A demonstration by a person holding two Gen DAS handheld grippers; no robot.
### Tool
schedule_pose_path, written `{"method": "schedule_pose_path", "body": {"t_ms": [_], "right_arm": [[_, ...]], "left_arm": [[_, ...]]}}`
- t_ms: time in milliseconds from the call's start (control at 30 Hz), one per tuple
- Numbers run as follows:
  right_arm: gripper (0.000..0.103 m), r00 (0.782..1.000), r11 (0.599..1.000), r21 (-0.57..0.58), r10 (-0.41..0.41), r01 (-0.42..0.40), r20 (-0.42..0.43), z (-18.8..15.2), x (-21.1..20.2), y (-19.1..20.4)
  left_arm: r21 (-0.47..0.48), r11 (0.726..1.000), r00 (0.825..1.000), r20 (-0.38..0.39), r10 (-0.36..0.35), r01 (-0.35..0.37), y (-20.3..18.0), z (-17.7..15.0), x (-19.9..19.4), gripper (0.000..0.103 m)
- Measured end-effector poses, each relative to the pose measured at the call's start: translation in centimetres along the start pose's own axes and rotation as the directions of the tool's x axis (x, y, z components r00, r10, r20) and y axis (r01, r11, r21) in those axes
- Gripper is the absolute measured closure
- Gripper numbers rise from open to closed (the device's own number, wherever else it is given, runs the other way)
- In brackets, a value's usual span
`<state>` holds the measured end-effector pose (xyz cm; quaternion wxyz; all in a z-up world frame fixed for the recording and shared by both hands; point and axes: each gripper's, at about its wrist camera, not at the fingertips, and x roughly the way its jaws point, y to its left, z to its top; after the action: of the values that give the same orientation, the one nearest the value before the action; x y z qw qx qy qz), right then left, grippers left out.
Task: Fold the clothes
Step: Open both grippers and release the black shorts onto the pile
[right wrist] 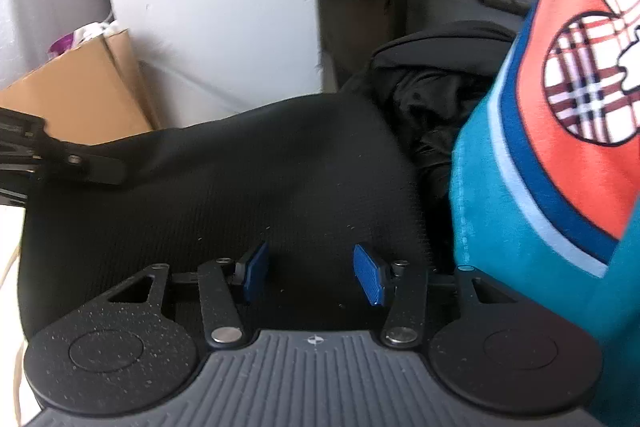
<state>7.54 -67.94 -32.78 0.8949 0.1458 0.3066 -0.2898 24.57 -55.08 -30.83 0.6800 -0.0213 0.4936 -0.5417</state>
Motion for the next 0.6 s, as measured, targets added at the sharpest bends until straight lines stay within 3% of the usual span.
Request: {"method": "schedule_pose_path", "body": {"t_ms": [200, 433, 533, 600], "right_arm": [[0.049, 0.998, 0.998, 0.014, 0.054, -0.055, 0.041, 0.5, -1.3, 1.3], [0.049, 0.984, 0.987, -0.019, 0.159, -0.157, 0.080, 0.8, -3.5, 4.1], [0.049, 0.976, 0.979, -0.035, 0.202, -0.200, 0.081, 0.9, -3.8, 5.8], [0.051, 0.975, 0.977, -0.049, 0.212, -0.209, 0.072, 0.7, -3.6, 6.6]], "left_arm": [[-0.037, 0.999, 1.000, -0.022, 0.008, -0.008, 0.2, 0.5, 0.2, 0.070], [0.006, 0.999, 0.999, -0.016, 0.048, -0.048, -0.5, 0.2, -1.9, 0.065], [0.024, 0.997, 0.997, -0.003, 0.076, -0.076, -0.6, 0.4, -2.7, 0.060], [0.043, 0.994, 0.995, 0.026, 0.098, -0.099, -0.9, 0.6, -3.6, 0.045]]}}
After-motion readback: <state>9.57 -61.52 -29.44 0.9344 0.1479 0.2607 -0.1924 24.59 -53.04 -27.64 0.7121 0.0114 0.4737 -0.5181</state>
